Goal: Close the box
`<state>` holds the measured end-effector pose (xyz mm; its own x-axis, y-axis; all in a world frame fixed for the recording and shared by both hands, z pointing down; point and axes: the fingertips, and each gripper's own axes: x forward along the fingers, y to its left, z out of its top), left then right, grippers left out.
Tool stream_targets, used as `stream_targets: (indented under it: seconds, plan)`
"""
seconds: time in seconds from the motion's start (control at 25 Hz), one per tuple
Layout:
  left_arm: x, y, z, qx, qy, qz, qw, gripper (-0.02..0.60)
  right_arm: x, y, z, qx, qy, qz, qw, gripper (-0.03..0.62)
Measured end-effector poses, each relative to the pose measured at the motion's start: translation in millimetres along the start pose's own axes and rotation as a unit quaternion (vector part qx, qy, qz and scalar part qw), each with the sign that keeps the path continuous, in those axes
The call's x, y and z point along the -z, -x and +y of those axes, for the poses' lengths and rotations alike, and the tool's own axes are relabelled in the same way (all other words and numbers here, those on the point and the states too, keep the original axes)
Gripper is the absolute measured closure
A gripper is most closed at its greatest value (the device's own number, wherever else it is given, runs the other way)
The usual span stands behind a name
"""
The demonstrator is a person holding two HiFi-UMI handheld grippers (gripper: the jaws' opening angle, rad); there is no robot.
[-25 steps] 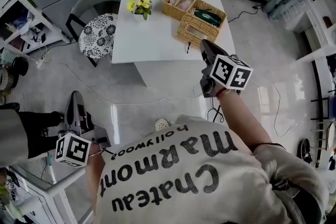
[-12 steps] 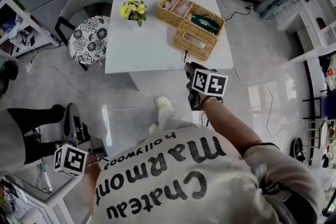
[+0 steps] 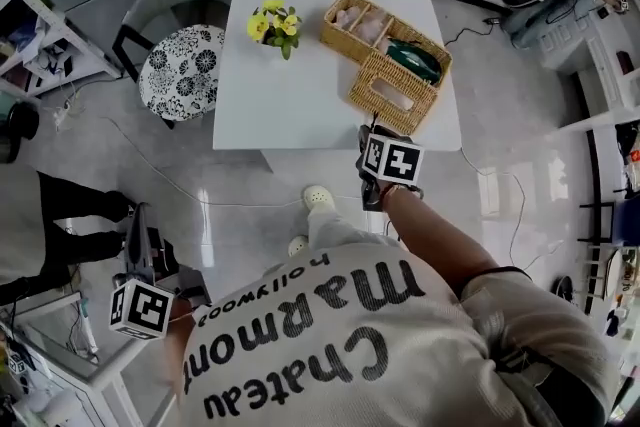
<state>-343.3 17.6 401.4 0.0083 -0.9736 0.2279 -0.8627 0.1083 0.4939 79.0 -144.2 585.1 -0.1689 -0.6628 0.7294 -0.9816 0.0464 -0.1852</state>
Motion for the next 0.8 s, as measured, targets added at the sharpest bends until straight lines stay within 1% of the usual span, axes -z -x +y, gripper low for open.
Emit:
stream_targets:
  seconds: [0.12,0.2,0.4,0.48,0.64,0.68,0.76,0.8]
  plan:
    - [-4,-9,5,-0.003,0.0,0.001,1.0,0.581,-1,-9,-2,0.023,0.013,0.007,1.0,0.477]
    - [-6,-13,6,-0.004,0.0,0.001,1.0,0.581,-1,-12,-3,0.036,0.021,0.009,0.999,0.507]
    - [-6,-20,1,0.004,0.002,0.001,1.0,0.581,-1,-11,-6,0.048,0.045,0.028,0.997,0.509]
    - [-5,-22,1,0.008,0.001,0.004,1.0,0.581,-1,-12,-4,0.049,0.059,0.036,0.996,0.511]
    - [-2,-23,1,0.013,0.003,0.01,0.9999,0.581,1,-13,3,0.041,0.078,0.037,0.995,0.551]
    - [-1,-22,0,0.016,0.002,0.011,0.9998,0.581,1,-14,4,0.04,0.083,0.036,0.995,0.553]
    - [-1,-19,-1,0.017,-0.001,0.012,0.9998,0.581,0,-15,5,0.038,0.082,0.032,0.995,0.563]
    - [-2,-17,-1,0.017,-0.003,0.012,0.9998,0.581,0,-15,5,0.038,0.071,0.03,0.996,0.565]
